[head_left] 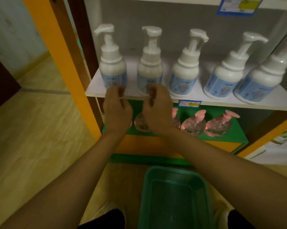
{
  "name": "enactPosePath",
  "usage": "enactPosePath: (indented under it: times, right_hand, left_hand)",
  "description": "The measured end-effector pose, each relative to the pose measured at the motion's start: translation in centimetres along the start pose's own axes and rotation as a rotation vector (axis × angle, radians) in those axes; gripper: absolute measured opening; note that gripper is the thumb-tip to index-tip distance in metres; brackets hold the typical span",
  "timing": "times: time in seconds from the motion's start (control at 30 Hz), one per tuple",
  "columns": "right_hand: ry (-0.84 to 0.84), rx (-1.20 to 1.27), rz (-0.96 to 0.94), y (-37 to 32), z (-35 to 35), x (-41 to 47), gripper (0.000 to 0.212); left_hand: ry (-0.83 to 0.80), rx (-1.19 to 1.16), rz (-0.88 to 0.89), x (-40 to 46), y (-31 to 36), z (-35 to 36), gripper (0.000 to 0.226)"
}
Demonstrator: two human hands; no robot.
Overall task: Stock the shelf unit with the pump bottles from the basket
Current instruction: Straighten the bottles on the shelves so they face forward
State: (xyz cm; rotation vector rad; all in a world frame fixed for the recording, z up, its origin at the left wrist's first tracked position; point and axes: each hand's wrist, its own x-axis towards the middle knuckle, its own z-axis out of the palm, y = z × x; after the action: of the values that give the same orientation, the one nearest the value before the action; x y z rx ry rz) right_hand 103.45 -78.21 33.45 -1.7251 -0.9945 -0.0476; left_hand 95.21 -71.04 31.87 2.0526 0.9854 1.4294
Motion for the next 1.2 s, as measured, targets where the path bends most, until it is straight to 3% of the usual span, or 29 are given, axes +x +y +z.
enactPosePath:
  times: [0.2,0.33,0.53,0.77,1.0,1.07,1.13,1.2]
  right_hand:
    - [-0.037,-0.041,0.128,1.4,-2.1,1.6,0.053]
    - [-0.196,0.026,0.164,1.1,-2.2,3.1,0.048]
    - [-0.262,0.006,0.153,1.6,-3.1,2.9,0.063]
    - [-0.272,-0.013,0.128,1.8,-3.2,2.9,0.064]
    - [-0.23,0.033,0.131,1.8,-3.3,2.6,0.062]
    - [-0.207,0.053,0.118,1.9,-3.4,2.2,0.061]
    - [-0.122,0.029,0.109,2.3,-3.8,1.7,0.055]
    - [-0.011,-0.003,0.094,2.9,-4.6,1.4,0.048]
  left_hand:
    - [-0.193,-0.229,-0.121,0.9,4.1,3.1,0.044]
    - [-0.258,-0.257,-0.204,2.1,4.2,3.7,0.041]
    - [-0.348,-0.238,-0.089,1.7,3.6,3.2,0.063]
    - [-0.397,-0.226,-0.05,1.6,3.8,2.9,0.07]
    - [-0.38,-0.182,-0.088,0.8,4.3,3.4,0.07]
    - [-0.238,-0.081,-0.11,0.1,4.4,3.5,0.066]
    - [-0.058,-0.016,-0.027,-0.9,4.6,3.6,0.054]
    - [-0.017,-0.041,0.088,-1.8,5.1,4.1,0.042]
